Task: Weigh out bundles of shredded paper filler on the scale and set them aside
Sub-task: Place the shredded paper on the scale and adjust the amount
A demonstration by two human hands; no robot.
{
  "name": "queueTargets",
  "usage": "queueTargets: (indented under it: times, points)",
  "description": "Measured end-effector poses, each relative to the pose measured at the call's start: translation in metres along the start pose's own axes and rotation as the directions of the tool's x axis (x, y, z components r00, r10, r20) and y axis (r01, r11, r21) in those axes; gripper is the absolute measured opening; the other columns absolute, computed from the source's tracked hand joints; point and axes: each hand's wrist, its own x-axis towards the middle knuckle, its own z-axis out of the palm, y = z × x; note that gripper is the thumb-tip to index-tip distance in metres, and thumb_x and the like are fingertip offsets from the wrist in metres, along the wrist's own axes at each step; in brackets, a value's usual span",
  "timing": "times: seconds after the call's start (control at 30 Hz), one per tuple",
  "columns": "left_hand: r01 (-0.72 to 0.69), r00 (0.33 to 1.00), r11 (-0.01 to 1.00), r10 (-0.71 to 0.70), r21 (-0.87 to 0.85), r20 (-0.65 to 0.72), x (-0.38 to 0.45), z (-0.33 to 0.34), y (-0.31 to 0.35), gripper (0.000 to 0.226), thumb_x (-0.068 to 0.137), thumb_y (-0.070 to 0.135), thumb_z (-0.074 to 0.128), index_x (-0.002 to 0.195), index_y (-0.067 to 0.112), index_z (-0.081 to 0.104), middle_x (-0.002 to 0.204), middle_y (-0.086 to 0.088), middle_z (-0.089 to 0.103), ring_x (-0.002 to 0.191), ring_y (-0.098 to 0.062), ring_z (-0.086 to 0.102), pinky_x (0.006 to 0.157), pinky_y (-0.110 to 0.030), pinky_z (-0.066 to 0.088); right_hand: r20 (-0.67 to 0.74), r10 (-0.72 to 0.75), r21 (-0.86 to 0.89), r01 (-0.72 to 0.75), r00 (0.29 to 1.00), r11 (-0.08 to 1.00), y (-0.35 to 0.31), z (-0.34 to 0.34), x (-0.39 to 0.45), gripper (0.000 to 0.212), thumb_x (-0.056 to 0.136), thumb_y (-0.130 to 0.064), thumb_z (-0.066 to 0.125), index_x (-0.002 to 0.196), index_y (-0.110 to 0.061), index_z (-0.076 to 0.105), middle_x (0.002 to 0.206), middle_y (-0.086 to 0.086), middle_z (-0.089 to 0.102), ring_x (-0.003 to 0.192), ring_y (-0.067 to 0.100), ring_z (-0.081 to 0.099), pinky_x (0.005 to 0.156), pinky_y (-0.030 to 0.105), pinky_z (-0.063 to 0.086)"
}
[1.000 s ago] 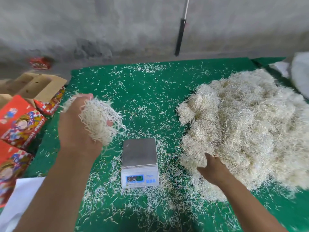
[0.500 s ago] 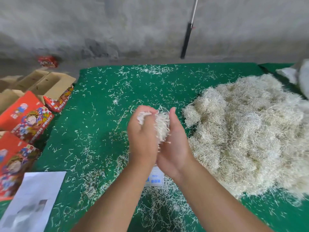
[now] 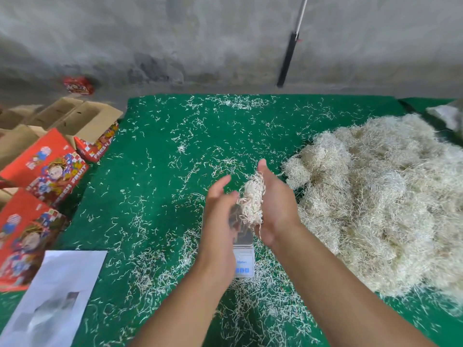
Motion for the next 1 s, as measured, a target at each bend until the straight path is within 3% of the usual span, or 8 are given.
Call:
queueTargets:
  times: [0.07,0.1,0.2,0.23,0.33,0.6,0.87,1.0]
  points:
    - [0.367,0.928,0.895,-0.331,-0.254,0.173,0.011,-0.014,0.008,0.049,0.086,0.064,0.065,0.121,0.031,0.075,0.133,-0.005,0.069,0.128,-0.031,0.063,0.102,-0.063,0.05,0.017,-0.091,-0.158,0.092,0.996,0.983,0.001,-0.002,0.009,0.046,0.095,-0.072,0.056,0.108,-0.031,0.072,0.089,0.016,0.074,0.082,0.029,0.074,0.101,0.053,0.036]
    - [0.477,0.868,0.835,-0.397,-0.274,0.299,0.015,-0.02,0.012,0.056,0.089,0.069,0.062,0.117,0.023,0.078,0.133,-0.011,0.069,0.128,-0.039,0.062,0.104,-0.065,0.047,0.056,-0.125,-0.227,0.135,0.991,0.964,0.003,-0.002,0.01,0.045,0.097,-0.072,0.053,0.101,-0.031,0.072,0.074,0.009,0.068,0.064,0.024,0.069,0.064,0.031,0.036]
    - [0.504,0.841,0.82,-0.394,-0.271,0.371,0.024,-0.028,0.012,0.063,0.088,0.067,0.07,0.127,0.018,0.074,0.139,-0.016,0.064,0.119,-0.041,0.067,0.094,-0.059,0.055,0.173,-0.215,-0.498,0.274,0.961,0.823,0.021,0.003,0.013,0.039,0.105,-0.061,0.046,0.105,-0.031,0.07,0.095,0.018,0.066,0.057,0.006,0.065,0.052,0.02,0.052]
    - [0.476,0.863,0.845,-0.396,-0.243,0.314,0.028,-0.029,0.009,0.06,0.085,0.063,0.075,0.129,0.021,0.073,0.138,-0.013,0.065,0.115,-0.039,0.07,0.091,-0.057,0.057,0.218,-0.259,-0.612,0.339,0.941,0.715,0.029,0.002,0.014,0.035,0.108,-0.055,0.043,0.107,-0.031,0.068,0.083,0.002,0.074,0.071,0.005,0.069,0.062,0.021,0.056]
    - [0.399,0.914,0.912,-0.387,-0.097,0.122,0.039,-0.035,-0.008,0.042,0.085,0.055,0.076,0.115,0.027,0.077,0.11,0.005,0.079,0.098,-0.022,0.077,0.07,-0.042,0.063,0.277,-0.221,-0.794,0.352,0.935,0.496,0.049,-0.002,0.021,0.051,0.111,-0.052,0.034,0.148,-0.026,0.055,0.148,0.004,0.054,0.137,0.022,0.049,0.115,0.046,0.042]
    - [0.42,0.9,0.907,-0.42,-0.028,-0.115,0.081,-0.067,-0.047,0.028,0.108,0.026,0.054,0.126,0.007,0.066,0.084,-0.012,0.078,0.057,-0.02,0.072,0.043,-0.026,0.05,0.246,0.021,-0.67,0.154,0.969,0.726,0.072,-0.037,0.018,0.07,0.089,-0.074,0.063,0.148,-0.041,0.048,0.129,-0.027,0.059,0.111,-0.005,0.059,0.102,0.036,0.047]
    - [0.485,0.806,0.866,-0.496,0.12,0.324,0.097,-0.078,-0.065,0.031,0.083,0.051,0.082,0.102,0.026,0.081,0.117,-0.004,0.077,0.102,-0.021,0.076,0.078,-0.048,0.063,0.027,-0.101,-0.646,0.094,0.995,0.757,0.096,-0.054,0.038,0.01,0.096,-0.016,0.073,0.106,-0.017,0.073,0.114,0.008,0.078,0.066,0.001,0.065,0.068,0.023,0.054]
    - [0.463,0.802,0.855,-0.516,0.232,0.302,0.11,-0.095,-0.076,0.09,0.058,0.02,0.101,0.131,0.03,0.05,0.13,-0.003,0.058,0.103,-0.026,0.073,0.088,-0.049,0.062,-0.091,-0.138,-0.623,0.052,0.986,0.78,0.101,-0.06,0.047,0.034,0.097,-0.016,0.074,0.131,-0.017,0.068,0.095,0.0,0.08,0.059,0.002,0.066,0.056,0.019,0.051]
